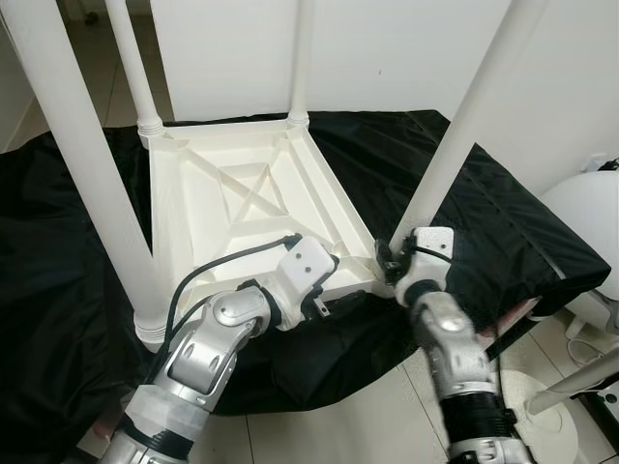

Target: Building children table

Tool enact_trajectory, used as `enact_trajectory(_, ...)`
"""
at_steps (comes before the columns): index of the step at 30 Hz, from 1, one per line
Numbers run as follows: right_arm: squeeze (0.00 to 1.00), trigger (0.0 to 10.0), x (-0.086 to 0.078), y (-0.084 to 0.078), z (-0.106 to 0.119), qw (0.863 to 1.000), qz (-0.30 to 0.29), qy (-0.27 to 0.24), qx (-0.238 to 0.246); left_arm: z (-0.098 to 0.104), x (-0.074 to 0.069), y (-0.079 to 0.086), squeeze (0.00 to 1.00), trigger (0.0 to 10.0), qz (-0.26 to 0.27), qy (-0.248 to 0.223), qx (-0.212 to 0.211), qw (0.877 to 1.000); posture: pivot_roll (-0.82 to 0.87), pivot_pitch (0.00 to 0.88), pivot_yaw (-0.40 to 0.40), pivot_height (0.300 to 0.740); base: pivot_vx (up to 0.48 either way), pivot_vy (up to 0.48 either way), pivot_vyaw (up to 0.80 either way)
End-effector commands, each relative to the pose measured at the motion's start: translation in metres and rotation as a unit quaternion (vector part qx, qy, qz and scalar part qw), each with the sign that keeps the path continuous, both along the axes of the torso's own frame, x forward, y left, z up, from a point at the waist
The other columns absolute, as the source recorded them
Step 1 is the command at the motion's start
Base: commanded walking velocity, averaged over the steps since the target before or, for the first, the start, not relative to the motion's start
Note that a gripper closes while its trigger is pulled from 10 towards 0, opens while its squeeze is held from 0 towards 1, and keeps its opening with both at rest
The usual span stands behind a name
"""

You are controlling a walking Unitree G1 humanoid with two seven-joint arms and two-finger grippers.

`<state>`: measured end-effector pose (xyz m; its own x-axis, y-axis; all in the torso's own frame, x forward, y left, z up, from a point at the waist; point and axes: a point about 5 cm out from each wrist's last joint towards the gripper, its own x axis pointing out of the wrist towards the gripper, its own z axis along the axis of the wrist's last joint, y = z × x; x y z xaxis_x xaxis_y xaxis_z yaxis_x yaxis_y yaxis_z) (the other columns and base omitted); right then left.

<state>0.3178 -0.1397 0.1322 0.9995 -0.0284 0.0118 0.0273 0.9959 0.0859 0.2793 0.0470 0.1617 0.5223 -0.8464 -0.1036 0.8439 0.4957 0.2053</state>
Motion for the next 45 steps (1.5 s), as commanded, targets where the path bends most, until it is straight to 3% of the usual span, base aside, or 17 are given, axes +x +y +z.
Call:
enact_trajectory(1, 0.00, 10.0, -0.004, -0.003, -0.006, 0.997, -0.064, 0.018, 0.023, 0.000, -0.002, -0.001, 0.00, 10.0, 0.000, 0.000, 0.004, 1.000, -0.01, 0.000, -0.031, 0.740, 0.000, 0.000, 0.00)
enact_trajectory(2, 0.00, 10.0, -0.006, 0.005, -0.006, 0.995, -0.089, 0.017, 0.038, 0.000, -0.003, -0.001, 0.00, 10.0, 0.000, 0.001, 0.004, 1.000, 0.00, 0.000, -0.032, 0.740, 0.000, 0.000, 0.00)
enact_trajectory(6, 0.00, 10.0, -0.008, 0.023, -0.003, 0.996, -0.066, 0.014, 0.050, 0.000, -0.003, -0.001, 0.00, 10.0, 0.001, 0.001, 0.004, 1.000, 0.00, 0.000, -0.033, 0.740, 0.000, 0.000, 0.00)
enact_trajectory(13, 0.00, 10.0, -0.008, 0.025, 0.000, 0.997, -0.041, 0.016, 0.063, -0.001, -0.003, 0.000, 0.00, 10.0, 0.002, 0.002, 0.005, 1.000, 0.00, 0.000, -0.033, 0.740, 0.000, 0.000, 0.00)
enact_trajectory(14, 1.00, 10.0, -0.010, 0.026, 0.003, 0.997, -0.025, 0.010, 0.076, 0.000, -0.002, 0.000, 0.00, 10.0, 0.003, 0.001, 0.004, 1.000, 0.00, 0.000, -0.034, 0.740, 0.000, 0.000, 0.00)
enact_trajectory(18, 1.00, 10.0, -0.013, 0.027, 0.008, 0.996, 0.013, -0.006, 0.084, 0.001, -0.001, 0.000, 0.00, 10.0, 0.005, 0.000, 0.003, 1.000, -0.01, 0.000, -0.035, 0.740, 0.000, 0.000, 0.00)
enact_trajectory(23, 1.00, 10.0, -0.014, 0.024, 0.011, 0.998, 0.014, -0.011, 0.066, 0.001, -0.001, -0.001, 0.00, 10.0, 0.006, 0.000, 0.002, 1.000, -0.01, 0.000, -0.037, 0.740, 0.000, 0.000, 0.00)
enact_trajectory(27, 1.00, 10.0, -0.013, 0.003, 0.009, 0.998, 0.032, -0.013, 0.044, 0.001, 0.000, -0.001, 0.00, 10.0, 0.012, 0.000, -0.002, 1.000, -0.01, 0.000, -0.045, 0.740, 0.000, 0.000, 0.00)
enact_trajectory(28, 0.60, 10.0, -0.013, -0.004, 0.008, 0.998, 0.043, -0.010, 0.034, 0.001, 0.000, -0.001, 0.00, 10.0, 0.013, 0.000, -0.002, 1.000, -0.01, 0.000, -0.045, 0.740, 0.000, 0.000, 0.00)
enact_trajectory(29, 0.60, 10.0, -0.013, -0.004, 0.008, 0.998, 0.043, -0.010, 0.034, 0.001, 0.000, -0.001, 0.00, 10.0, 0.013, 0.000, -0.002, 1.000, -0.01, 0.000, -0.045, 0.740, 0.000, 0.000, 0.00)
enact_trajectory(30, 0.00, 10.0, -0.013, -0.011, 0.006, 0.998, 0.061, -0.005, 0.024, 0.001, 0.000, -0.001, 0.00, 10.0, 0.014, 0.000, -0.003, 1.000, -0.01, 0.000, -0.046, 0.740, 0.000, 0.000, 0.00)
enact_trajectory(33, 0.00, 10.0, -0.013, -0.012, 0.005, 0.997, 0.068, -0.003, 0.022, 0.001, 0.001, -0.002, 0.00, 10.0, 0.014, 0.000, -0.003, 1.000, -0.01, 0.000, -0.047, 0.740, 0.000, 0.000, 0.00)
enact_trajectory(39, 0.00, 10.0, -0.009, -0.041, 0.000, 0.989, 0.139, -0.002, -0.054, 0.003, 0.004, -0.002, 0.00, 10.0, 0.019, -0.004, -0.005, 1.000, -0.02, 0.000, -0.048, 0.740, 0.000, 0.000, 0.00)
enact_trajectory(45, 0.00, 10.0, -0.004, -0.049, 0.001, 0.980, 0.178, -0.010, -0.086, 0.004, 0.005, -0.002, 0.00, 10.0, 0.020, -0.006, -0.005, 1.000, -0.01, 0.000, -0.047, 0.740, 0.000, 0.000, 0.00)
